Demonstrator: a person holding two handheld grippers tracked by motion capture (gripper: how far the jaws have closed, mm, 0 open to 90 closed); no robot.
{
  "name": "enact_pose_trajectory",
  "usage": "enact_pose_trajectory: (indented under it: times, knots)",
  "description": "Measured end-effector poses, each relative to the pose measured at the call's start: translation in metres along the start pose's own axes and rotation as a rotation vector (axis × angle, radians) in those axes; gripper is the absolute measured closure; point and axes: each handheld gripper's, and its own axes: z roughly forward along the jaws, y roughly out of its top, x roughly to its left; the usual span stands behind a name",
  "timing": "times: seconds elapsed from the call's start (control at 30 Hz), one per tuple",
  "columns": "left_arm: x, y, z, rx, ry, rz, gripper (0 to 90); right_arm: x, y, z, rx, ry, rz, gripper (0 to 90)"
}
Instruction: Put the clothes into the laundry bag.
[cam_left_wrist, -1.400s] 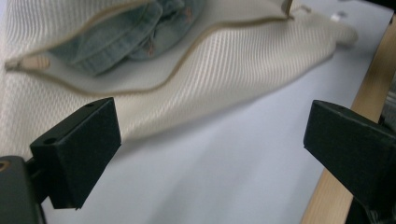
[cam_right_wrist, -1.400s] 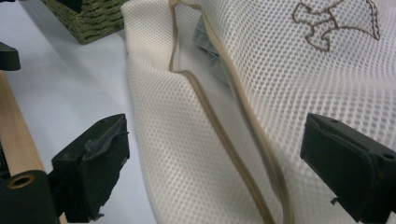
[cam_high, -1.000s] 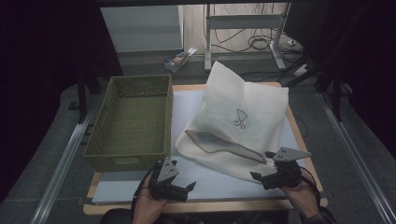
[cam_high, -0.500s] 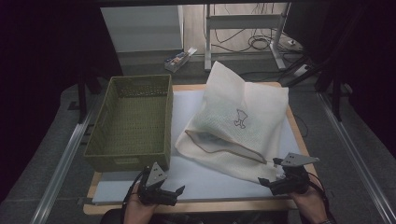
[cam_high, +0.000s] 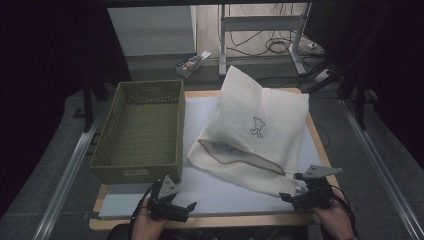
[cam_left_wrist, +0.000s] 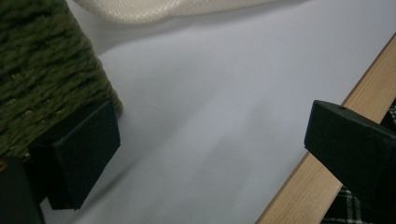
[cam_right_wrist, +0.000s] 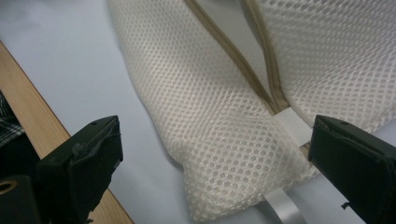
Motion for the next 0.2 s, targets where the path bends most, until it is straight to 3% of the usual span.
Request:
enact_pose_trajectory:
  times: [0.2]
  knots:
    - [0.0001,0.0008,0.0019,0.01,-0.005,-0.004,3.2,0.0001,-0.0004,0.002,0.014,-0.001,-0.007,3.0]
